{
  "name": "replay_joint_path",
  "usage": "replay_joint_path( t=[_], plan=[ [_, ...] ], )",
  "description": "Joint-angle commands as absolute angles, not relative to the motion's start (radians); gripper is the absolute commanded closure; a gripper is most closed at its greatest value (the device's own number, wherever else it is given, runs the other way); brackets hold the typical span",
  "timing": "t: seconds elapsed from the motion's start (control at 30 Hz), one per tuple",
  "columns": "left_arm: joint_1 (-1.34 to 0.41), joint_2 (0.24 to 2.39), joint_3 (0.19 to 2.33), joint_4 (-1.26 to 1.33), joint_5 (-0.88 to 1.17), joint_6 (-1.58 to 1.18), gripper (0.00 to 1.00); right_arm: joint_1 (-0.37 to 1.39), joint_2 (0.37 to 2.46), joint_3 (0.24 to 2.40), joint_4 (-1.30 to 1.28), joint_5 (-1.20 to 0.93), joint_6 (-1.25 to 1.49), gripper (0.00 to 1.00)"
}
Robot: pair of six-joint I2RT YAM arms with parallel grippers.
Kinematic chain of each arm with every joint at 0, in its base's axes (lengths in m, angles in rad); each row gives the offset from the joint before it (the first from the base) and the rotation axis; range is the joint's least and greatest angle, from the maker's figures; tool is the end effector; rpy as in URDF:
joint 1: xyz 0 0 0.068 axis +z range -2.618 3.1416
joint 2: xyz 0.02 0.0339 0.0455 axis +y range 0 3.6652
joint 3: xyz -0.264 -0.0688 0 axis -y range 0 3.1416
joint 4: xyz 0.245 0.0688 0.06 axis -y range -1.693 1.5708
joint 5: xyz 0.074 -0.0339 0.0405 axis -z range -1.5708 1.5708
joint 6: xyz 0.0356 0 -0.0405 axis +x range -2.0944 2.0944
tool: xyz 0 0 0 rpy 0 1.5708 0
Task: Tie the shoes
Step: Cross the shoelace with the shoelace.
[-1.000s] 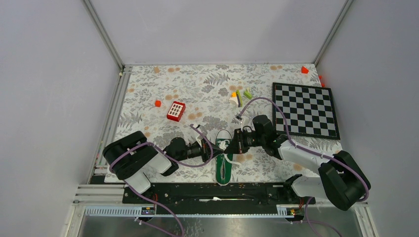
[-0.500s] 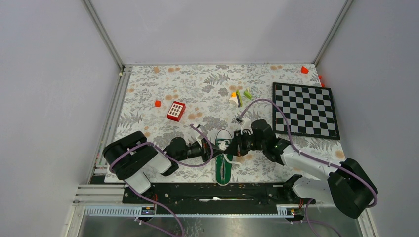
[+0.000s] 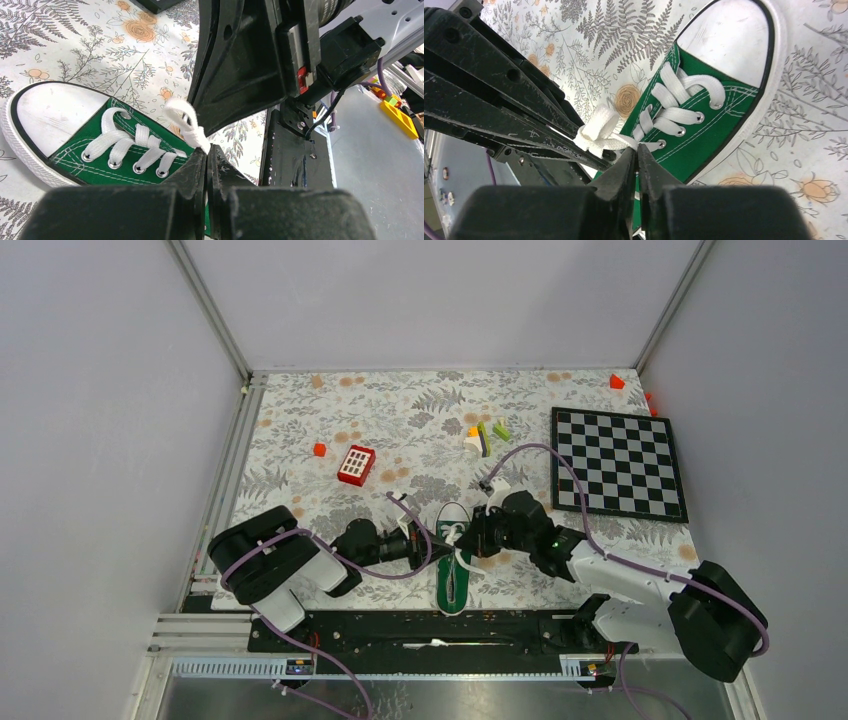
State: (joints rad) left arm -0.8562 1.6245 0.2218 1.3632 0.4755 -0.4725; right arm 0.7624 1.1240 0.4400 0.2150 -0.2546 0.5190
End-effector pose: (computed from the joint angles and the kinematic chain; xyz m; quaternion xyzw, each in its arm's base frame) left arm 0.1449 -0.1919 0.1414 0.2938 0.6567 -0.5489 0.4256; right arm 0.1605 0.1657 0.1943 -0.1686 0.8308 0.3971 0.3516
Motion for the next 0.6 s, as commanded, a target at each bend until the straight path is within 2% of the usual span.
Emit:
replay_joint_path(
  t=[0.0,0.07,0.3,0.57],
  plan=[
    [-0.866,1.61,0.229,1.442,0.504,-0.482,1.0,0.798,1.144,0.45,0.262,-0.185,0.546,0.85],
    [-0.867,1.614,0.227,1.442,0.502,-0.479,1.0,0.8,1.138,0.444,0.27,-0.188,0.56,0.75],
    [-0.866,1.619,0.228,1.442,0.499,-0.472,1.0,0.8,1.089,0.421,0.254,-0.196,0.586,0.7],
    [-0.867,1.618,0.225,1.443,0.497,-0.469,1.0,0.799,1.025,0.42,0.181,-0.184,0.582,0.57]
  ],
)
